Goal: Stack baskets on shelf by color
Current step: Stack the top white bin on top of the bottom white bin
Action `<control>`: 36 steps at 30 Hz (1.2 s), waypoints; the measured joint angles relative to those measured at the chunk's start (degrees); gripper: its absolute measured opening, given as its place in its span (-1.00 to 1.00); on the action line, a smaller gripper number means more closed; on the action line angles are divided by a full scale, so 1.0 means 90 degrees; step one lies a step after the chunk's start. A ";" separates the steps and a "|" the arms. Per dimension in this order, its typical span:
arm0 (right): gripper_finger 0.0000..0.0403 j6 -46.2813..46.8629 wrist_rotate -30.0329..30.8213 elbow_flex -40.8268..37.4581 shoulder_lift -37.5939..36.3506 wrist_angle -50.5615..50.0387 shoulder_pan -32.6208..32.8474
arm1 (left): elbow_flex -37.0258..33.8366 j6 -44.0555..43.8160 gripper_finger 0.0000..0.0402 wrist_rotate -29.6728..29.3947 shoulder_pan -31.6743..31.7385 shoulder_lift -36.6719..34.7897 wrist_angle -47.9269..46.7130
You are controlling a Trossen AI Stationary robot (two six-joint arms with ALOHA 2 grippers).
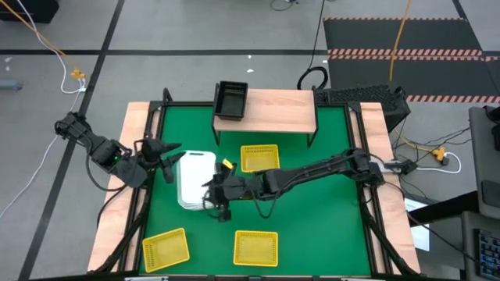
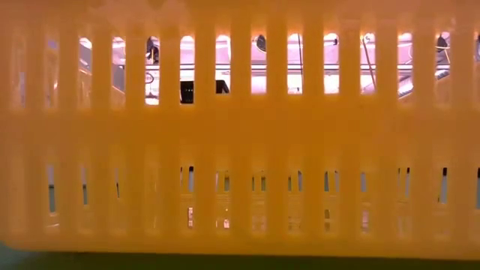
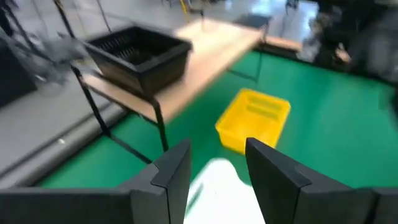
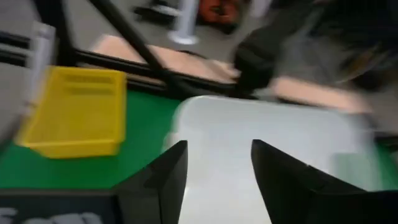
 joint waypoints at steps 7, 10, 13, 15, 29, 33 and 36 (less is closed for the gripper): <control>-0.17 -0.0090 0.1117 -0.2469 -0.2277 0.0665 0.0182 | 0.0000 -0.0157 -0.24 0.0697 -0.0002 0.0555 -0.0009; -0.20 0.0586 0.1095 -0.4534 -0.3588 0.1995 0.0031 | 0.0000 -0.0577 -0.24 0.0552 0.0107 0.0830 0.0231; -0.23 0.1272 0.0938 -0.6481 -0.4548 0.3492 -0.0125 | 0.0002 -0.0915 -0.24 0.0564 0.0336 0.1004 0.0535; -0.25 0.1709 0.0937 -0.7376 -0.5073 0.4131 -0.0291 | 0.0129 -0.1115 -0.24 0.0684 0.0550 0.1050 0.0549; -0.26 0.1444 0.0252 -0.8244 -0.7383 0.4057 -0.0978 | 0.2063 0.1552 -0.24 0.4359 0.3968 0.2703 -0.1728; -0.26 0.1302 0.0260 -0.8239 -0.7553 0.3984 -0.1066 | 0.2489 0.2334 -0.24 0.5182 0.4678 0.3663 -0.1951; -0.26 0.1261 0.0258 -0.8239 -0.7590 0.3665 -0.1093 | 0.2798 0.2649 -0.24 0.5433 0.4946 0.4253 -0.2367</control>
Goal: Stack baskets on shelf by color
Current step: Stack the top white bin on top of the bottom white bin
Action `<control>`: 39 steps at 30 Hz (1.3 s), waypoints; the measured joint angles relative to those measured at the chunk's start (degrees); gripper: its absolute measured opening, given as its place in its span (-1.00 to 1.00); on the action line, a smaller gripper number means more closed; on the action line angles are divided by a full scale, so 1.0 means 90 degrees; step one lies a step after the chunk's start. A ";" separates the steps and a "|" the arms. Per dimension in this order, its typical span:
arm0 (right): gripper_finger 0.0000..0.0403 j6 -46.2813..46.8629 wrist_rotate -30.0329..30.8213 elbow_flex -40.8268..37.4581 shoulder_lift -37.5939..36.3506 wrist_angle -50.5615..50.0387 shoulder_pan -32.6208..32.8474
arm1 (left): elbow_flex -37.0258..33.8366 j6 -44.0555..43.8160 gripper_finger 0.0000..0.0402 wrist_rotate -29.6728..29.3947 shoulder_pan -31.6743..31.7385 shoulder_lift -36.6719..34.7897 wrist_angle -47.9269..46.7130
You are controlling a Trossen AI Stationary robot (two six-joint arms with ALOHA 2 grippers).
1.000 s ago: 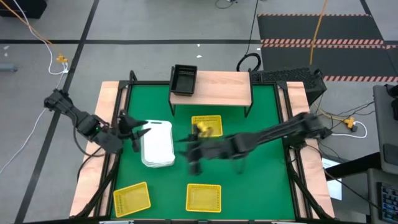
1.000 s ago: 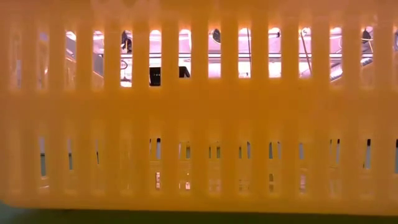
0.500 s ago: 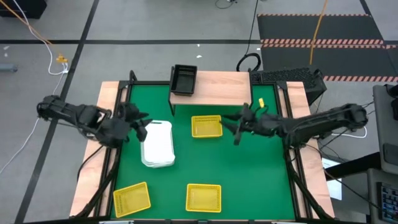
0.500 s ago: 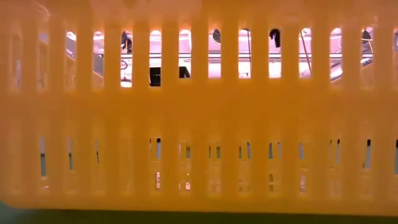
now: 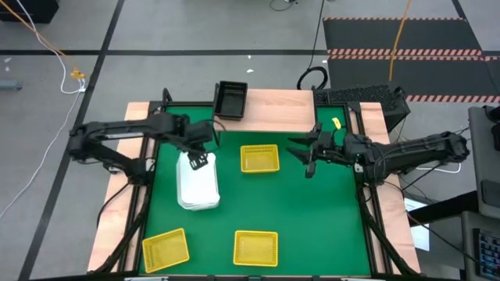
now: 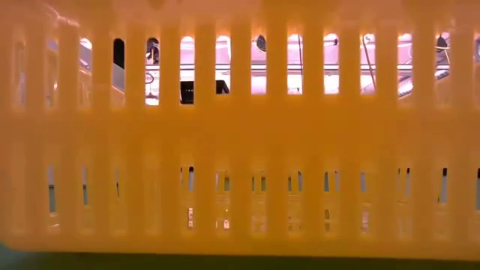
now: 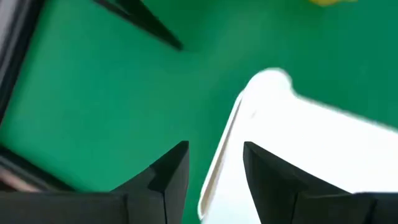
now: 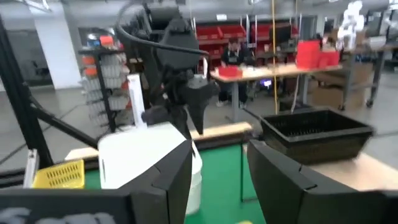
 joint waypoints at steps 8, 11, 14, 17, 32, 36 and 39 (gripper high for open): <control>-0.26 -0.0125 0.0009 0.0000 0.0019 -0.0206 -0.0152 | 0.0170 0.0750 -0.25 0.0412 0.0253 0.0687 -0.0366; -0.26 -0.0092 0.0020 0.0000 0.0019 -0.0256 -0.0174 | 0.0167 0.0921 -0.33 0.0420 0.0302 0.0767 -0.0536; -0.26 -0.0053 0.0015 0.0000 0.0019 -0.0242 -0.0168 | 0.0165 0.1178 -0.62 0.0436 0.0321 0.0741 -0.0624; -0.26 0.0028 0.0016 0.0000 0.0019 -0.0190 -0.0167 | 0.0193 0.1309 -0.93 0.0490 0.0316 0.0700 -0.0710; -0.26 0.0087 0.0014 0.0005 0.0022 -0.0216 -0.0167 | 0.0895 0.1540 -0.98 0.0574 0.0251 -0.0079 -0.0568; -0.26 0.0089 0.0011 0.0005 0.0022 -0.0268 -0.0167 | 0.0451 0.1762 -0.98 0.0696 0.0256 -0.0418 -0.0226; -0.26 0.0089 0.0011 0.0005 0.0024 -0.0291 -0.0165 | -0.0176 0.1819 -0.99 0.0901 0.0256 -0.0578 0.0247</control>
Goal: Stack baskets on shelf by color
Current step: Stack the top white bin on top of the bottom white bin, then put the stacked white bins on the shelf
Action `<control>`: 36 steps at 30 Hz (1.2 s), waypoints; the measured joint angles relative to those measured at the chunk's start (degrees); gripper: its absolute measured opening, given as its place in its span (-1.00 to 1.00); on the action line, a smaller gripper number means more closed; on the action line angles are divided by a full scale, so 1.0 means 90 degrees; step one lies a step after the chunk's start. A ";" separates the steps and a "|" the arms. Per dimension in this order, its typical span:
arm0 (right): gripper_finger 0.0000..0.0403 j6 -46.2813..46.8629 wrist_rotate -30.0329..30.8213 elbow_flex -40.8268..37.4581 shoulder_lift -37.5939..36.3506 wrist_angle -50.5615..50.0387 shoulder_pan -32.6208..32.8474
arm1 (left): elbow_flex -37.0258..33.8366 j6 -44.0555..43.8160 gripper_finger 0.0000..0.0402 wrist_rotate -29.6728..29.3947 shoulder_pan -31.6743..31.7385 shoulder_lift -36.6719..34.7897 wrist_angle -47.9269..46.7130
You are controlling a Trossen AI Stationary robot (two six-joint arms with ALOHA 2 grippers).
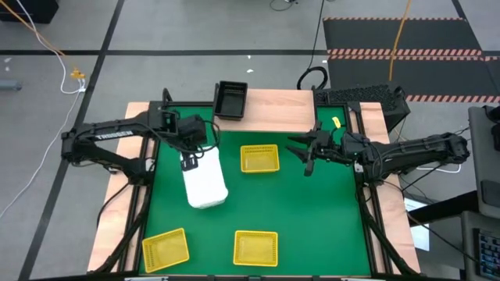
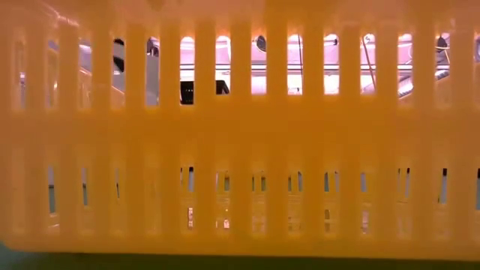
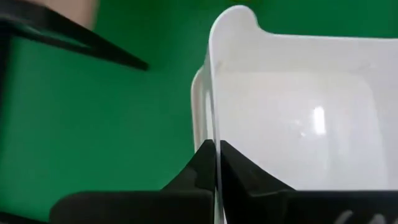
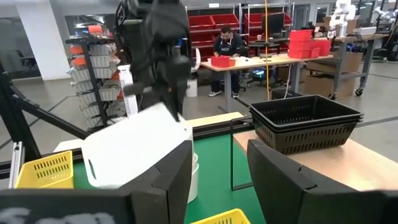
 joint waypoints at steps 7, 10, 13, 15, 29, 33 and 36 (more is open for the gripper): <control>-0.26 0.0000 0.0000 0.0000 0.0000 0.0045 0.0000 | -0.1177 -0.0127 -0.93 0.0018 0.0000 -0.0062 0.0419; -0.26 0.0000 0.0000 0.0000 0.0000 0.0085 0.0000 | -0.1485 -0.0348 -0.89 0.0027 -0.0003 -0.0054 0.0423; -0.26 0.0000 0.0000 0.0000 0.0000 0.0083 0.0000 | -0.1617 -0.0446 -0.82 0.0061 -0.0005 -0.0059 0.0373; -0.26 0.0001 0.0000 0.0000 0.0000 0.0083 0.0000 | -0.1606 -0.0553 -0.76 0.0063 -0.0006 -0.0077 0.0365; -0.26 0.0020 -0.0003 0.0000 0.0000 -0.0011 0.0012 | -0.0528 -0.2139 -0.42 0.0637 -0.0916 -0.0860 0.0539; -0.26 0.0029 -0.0005 0.0000 0.0000 -0.0007 0.0012 | -0.0781 -0.2562 -0.42 0.0598 -0.1807 -0.0821 0.1414; -0.26 0.0103 -0.0006 0.0000 0.0000 -0.0013 0.0012 | -0.0998 -0.2845 -0.41 0.0592 -0.2484 -0.0606 0.2275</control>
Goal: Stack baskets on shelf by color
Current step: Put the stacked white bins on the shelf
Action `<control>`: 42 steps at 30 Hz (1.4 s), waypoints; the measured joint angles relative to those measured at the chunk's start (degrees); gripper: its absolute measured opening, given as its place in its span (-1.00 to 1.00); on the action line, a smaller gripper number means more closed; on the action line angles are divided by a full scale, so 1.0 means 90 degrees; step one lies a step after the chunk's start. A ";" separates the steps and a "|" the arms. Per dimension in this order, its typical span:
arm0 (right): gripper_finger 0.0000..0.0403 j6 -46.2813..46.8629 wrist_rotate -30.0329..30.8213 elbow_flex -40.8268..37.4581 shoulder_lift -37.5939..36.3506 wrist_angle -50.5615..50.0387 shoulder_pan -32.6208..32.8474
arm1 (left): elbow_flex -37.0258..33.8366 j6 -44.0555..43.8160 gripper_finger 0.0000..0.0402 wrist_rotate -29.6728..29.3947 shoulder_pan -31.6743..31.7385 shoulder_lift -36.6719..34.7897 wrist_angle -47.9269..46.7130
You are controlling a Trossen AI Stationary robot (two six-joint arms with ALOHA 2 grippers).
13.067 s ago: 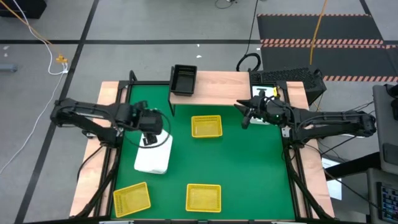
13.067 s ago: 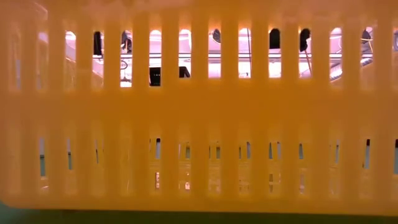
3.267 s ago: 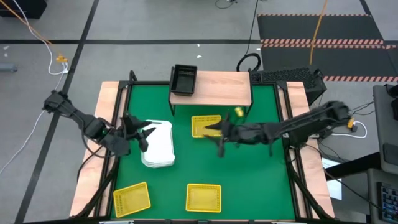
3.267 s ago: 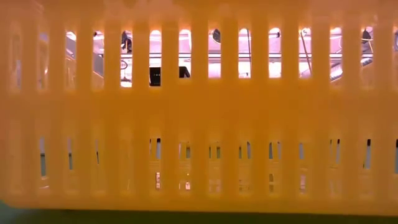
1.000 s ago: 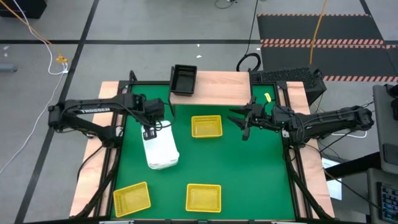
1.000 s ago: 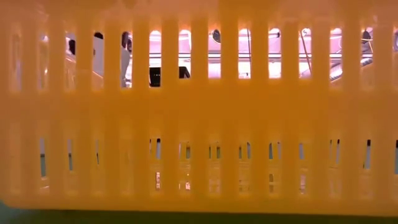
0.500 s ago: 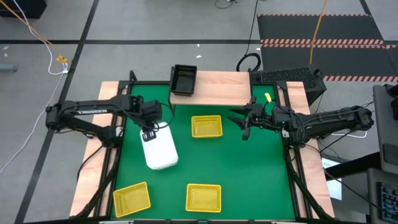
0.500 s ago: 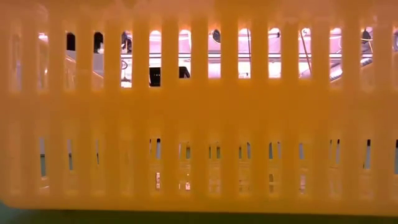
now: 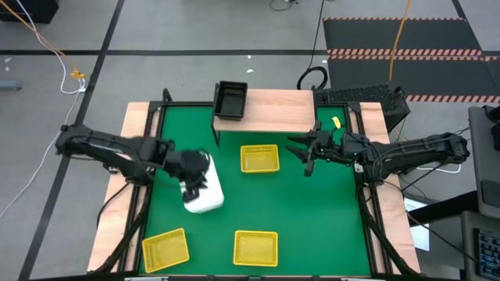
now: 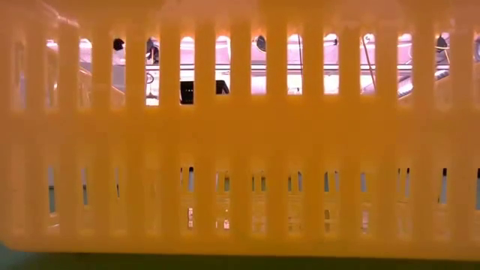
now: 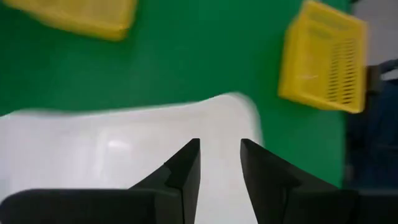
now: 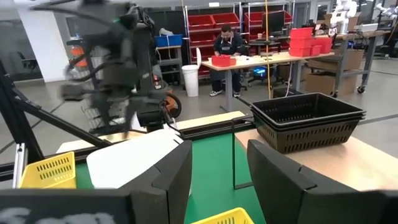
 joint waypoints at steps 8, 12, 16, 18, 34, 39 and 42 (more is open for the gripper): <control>-0.26 0.0018 -0.0013 0.0000 0.0000 -0.0003 0.0000 | -0.0082 -0.1274 -0.41 -0.0962 -0.1017 0.0672 0.0379; -0.26 0.0064 -0.0013 0.0000 0.0000 -0.0001 0.0000 | -0.0082 -0.1634 -0.41 -0.1021 -0.1274 0.0981 0.0675; -0.26 0.0067 -0.0013 0.0000 0.0000 -0.0002 0.0000 | -0.0082 -0.2087 -0.41 -0.0996 -0.1460 0.1228 0.1071; -0.26 0.0067 -0.0013 0.0000 0.0000 -0.0010 0.0001 | -0.0082 -0.2160 -0.41 -0.0977 -0.1544 0.1303 0.1120; -0.26 0.0067 -0.0016 0.0000 -0.0002 -0.0052 0.0001 | -0.0082 -0.2221 -0.41 -0.1133 -0.1698 0.2428 0.0814; -0.26 0.0067 -0.0016 0.0000 -0.0002 -0.0054 0.0002 | -0.0060 -0.1942 -0.41 -0.0992 -0.1779 0.3009 0.1043; -0.26 0.0067 -0.0016 0.0000 -0.0002 -0.0051 0.0002 | -0.0038 -0.1973 -0.41 -0.0983 -0.1780 0.3196 0.0987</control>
